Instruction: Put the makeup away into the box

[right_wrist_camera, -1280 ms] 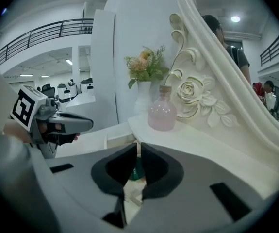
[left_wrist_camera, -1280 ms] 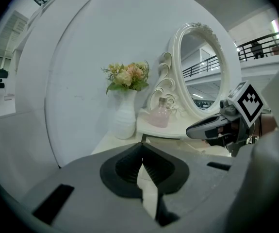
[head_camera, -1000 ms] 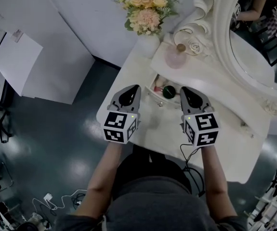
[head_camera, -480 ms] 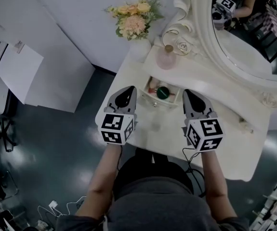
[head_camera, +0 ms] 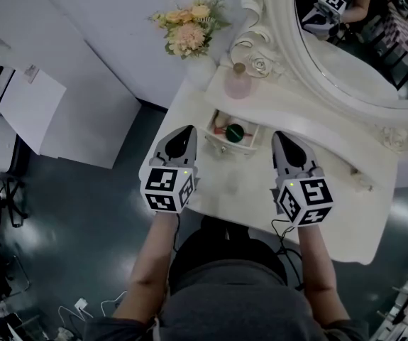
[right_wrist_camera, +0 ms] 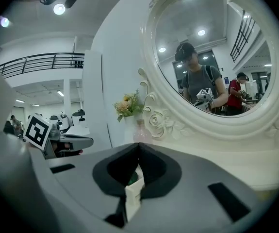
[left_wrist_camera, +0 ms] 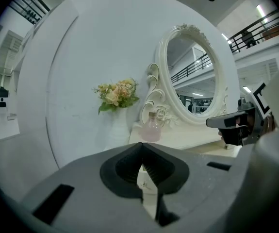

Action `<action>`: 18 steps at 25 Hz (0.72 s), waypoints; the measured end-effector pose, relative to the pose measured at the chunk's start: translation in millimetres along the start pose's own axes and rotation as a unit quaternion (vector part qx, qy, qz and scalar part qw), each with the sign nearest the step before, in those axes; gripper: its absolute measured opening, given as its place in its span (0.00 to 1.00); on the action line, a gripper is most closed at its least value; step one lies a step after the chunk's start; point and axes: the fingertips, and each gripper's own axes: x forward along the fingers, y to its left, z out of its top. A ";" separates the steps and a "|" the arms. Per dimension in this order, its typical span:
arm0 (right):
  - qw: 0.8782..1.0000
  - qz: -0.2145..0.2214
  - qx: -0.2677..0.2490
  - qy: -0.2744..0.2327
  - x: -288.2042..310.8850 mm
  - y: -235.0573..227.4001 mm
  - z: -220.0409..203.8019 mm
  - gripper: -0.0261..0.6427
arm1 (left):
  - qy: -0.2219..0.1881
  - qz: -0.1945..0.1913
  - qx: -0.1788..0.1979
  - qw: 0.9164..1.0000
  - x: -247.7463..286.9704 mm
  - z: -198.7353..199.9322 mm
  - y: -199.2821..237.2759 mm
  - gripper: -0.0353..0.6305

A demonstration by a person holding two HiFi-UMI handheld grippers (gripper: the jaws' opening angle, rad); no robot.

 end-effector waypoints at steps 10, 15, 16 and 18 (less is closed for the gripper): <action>0.999 0.008 -0.014 -0.028 -13.8 -1.0 4.0 0.04 | -0.013 0.014 0.003 1.000 -12.9 8.6 -7.7 0.06; 0.999 0.009 -0.024 -0.044 -18.2 -1.4 9.0 0.04 | -0.015 0.019 0.005 1.000 -16.2 10.6 -9.1 0.06; 0.999 0.009 -0.025 -0.047 -19.1 -1.5 9.8 0.04 | -0.016 0.020 0.005 1.000 -16.8 10.8 -9.4 0.06; 0.998 0.008 -0.026 -0.052 -20.9 -2.1 11.1 0.04 | -0.017 0.022 0.006 1.000 -17.8 11.4 -10.1 0.06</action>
